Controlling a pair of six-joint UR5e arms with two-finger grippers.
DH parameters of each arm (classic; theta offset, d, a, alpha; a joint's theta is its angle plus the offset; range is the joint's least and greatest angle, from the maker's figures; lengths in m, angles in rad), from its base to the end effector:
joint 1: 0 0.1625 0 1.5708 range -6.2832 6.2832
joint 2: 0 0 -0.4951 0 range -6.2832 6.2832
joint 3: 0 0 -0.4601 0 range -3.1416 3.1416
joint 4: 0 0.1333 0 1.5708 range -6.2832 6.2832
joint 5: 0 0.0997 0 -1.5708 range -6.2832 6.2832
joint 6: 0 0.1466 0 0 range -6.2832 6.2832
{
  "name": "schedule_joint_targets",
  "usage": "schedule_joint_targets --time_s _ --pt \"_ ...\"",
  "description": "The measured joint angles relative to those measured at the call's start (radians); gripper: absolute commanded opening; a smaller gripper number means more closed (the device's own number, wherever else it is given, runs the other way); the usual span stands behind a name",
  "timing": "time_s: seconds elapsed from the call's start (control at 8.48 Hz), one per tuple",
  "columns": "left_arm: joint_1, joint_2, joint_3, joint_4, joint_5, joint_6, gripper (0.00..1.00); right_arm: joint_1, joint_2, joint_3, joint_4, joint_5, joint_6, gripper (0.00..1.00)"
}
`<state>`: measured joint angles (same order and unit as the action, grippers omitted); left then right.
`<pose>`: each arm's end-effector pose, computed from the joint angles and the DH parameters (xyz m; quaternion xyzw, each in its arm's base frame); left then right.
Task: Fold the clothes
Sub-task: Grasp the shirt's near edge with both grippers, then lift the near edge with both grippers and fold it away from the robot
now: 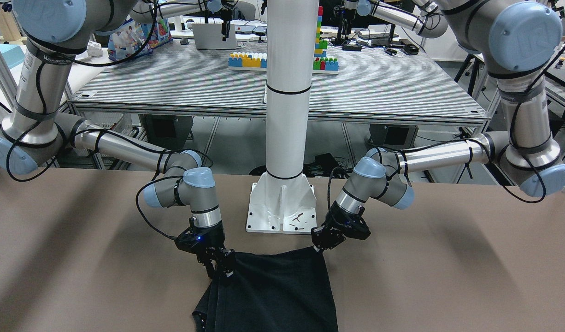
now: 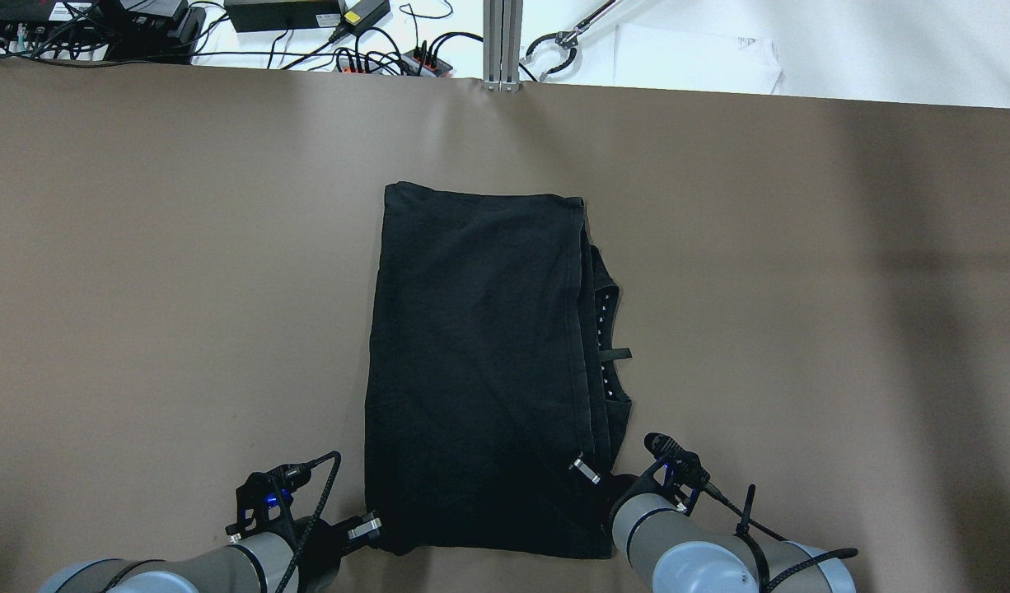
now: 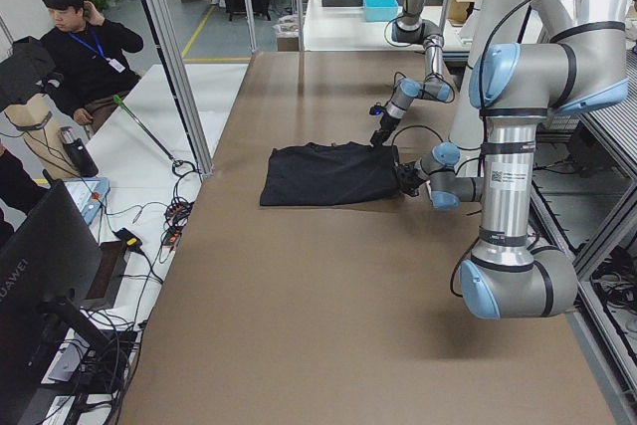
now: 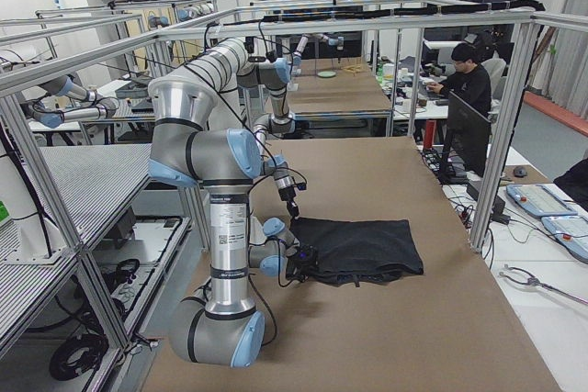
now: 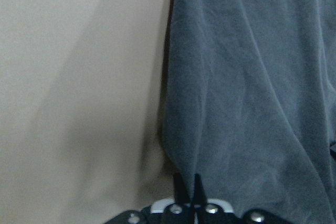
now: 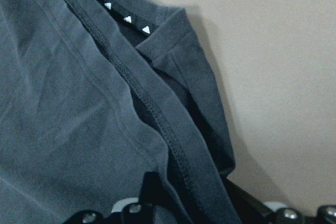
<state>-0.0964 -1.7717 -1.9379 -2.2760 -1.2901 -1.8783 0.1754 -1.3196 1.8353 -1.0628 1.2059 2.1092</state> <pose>0.6308 -0.2357 0.3461 0.0498 0.5972 -0.2412 0.7634 -0.6491 -0.3035 0.4013 0.0686 -0.5023 0.3828 0.7723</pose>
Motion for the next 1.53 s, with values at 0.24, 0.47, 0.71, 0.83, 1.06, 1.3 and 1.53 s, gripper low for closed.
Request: schedule_joint_targets --time_s 0.24,0.47,0.71,0.83,1.06,1.3,1.53 --pt "0.0 -0.001 -0.003 0.0 -0.001 0.001 0.0 0.001 0.011 -0.001 0.0 -0.003 0.001 0.0" --pt "-0.002 -0.002 -0.005 0.0 -0.001 0.002 0.0 0.004 0.011 0.024 0.0 -0.003 -0.003 0.0" --pt "-0.005 -0.002 -0.022 -0.001 -0.003 0.002 0.0 0.006 0.006 0.06 0.0 -0.001 -0.008 0.0" --pt "-0.007 0.001 -0.058 -0.002 -0.005 0.003 0.0 0.006 0.002 0.095 -0.005 0.0 -0.008 0.0" --pt "-0.005 0.027 -0.147 -0.003 -0.007 0.004 0.0 -0.014 -0.012 0.183 -0.057 0.0 -0.005 0.0" --pt "-0.007 0.049 -0.238 0.002 -0.016 0.005 0.0 -0.063 -0.054 0.32 -0.11 -0.002 -0.002 0.0" --pt "-0.063 0.035 -0.291 0.055 -0.081 0.039 0.0 -0.057 -0.057 0.424 -0.224 0.001 -0.006 0.0"
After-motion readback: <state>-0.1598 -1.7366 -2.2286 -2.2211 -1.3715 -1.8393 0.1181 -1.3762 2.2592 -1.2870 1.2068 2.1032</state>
